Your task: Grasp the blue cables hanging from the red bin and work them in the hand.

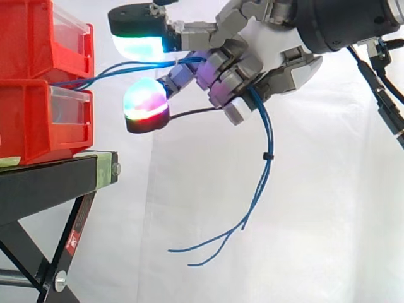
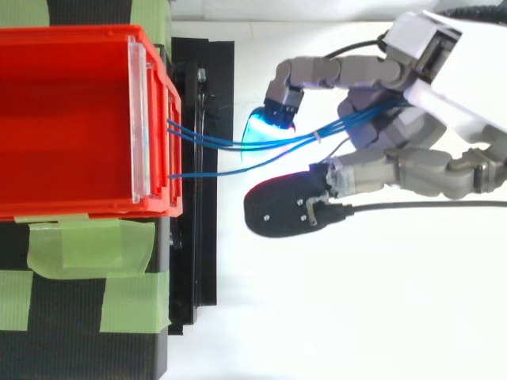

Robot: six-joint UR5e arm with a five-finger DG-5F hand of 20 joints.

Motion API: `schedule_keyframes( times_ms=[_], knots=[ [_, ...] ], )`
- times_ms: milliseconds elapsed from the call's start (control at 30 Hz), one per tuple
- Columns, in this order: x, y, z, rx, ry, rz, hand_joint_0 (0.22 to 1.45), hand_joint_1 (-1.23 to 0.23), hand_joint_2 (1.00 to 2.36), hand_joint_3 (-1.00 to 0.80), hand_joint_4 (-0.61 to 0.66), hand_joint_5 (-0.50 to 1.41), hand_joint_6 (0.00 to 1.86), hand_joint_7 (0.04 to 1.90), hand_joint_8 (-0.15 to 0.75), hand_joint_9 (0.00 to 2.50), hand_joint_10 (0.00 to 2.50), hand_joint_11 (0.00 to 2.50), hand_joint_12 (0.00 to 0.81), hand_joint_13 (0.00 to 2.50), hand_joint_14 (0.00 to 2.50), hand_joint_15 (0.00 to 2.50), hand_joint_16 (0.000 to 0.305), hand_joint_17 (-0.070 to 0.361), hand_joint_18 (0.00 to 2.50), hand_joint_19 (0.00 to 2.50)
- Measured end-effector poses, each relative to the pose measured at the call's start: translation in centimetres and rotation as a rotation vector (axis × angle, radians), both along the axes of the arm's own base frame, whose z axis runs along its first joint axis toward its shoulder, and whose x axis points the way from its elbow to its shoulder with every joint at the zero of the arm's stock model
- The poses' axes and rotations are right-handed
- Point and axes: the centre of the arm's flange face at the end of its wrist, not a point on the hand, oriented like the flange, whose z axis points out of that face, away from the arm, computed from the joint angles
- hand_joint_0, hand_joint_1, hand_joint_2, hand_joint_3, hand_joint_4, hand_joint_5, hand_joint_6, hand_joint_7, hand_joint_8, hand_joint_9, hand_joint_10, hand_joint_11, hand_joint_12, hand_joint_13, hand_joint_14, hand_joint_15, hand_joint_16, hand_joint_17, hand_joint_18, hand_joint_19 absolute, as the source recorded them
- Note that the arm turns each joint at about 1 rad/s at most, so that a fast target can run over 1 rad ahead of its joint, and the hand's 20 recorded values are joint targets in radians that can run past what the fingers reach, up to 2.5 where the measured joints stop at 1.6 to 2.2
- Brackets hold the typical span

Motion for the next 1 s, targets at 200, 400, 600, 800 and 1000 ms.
schedule_keyframes(
  times_ms=[200,400,600,800,1000],
  knots=[
    [0.0,-1.1,0.4,-0.006,0.006,-0.015,0.87,-0.63,1.01,-0.87,0.25,0.51,0.01,1.31,0.519,1.74,2.50,2.50,0.771,2.09,2.50,2.01,0.244,0.183,2.50,0.76],
    [0.3,-1.3,1.8,-0.025,0.014,-0.016,0.88,-0.63,1.01,-0.86,0.25,0.51,0.01,1.30,0.519,1.74,2.50,2.50,0.771,2.09,2.50,2.01,0.244,0.183,2.50,0.76],
    [0.7,-1.3,3.7,-0.057,0.029,-0.012,0.90,-0.66,1.01,-0.72,0.26,0.51,0.01,1.30,0.519,1.74,2.50,2.50,0.771,2.09,2.50,2.01,0.244,0.183,2.50,0.76],
    [0.9,-1.3,4.4,-0.069,0.032,-0.010,0.89,-0.67,1.02,-0.51,0.25,0.52,0.01,1.29,0.519,1.74,2.50,2.50,0.771,2.09,2.50,2.01,0.244,0.183,2.50,0.76],
    [0.9,-1.2,4.4,-0.070,0.030,-0.008,0.89,-0.67,1.03,-0.32,0.25,0.53,0.01,1.30,0.519,1.74,2.50,2.50,0.771,2.09,2.50,2.01,0.244,0.183,2.50,0.76]
  ],
)
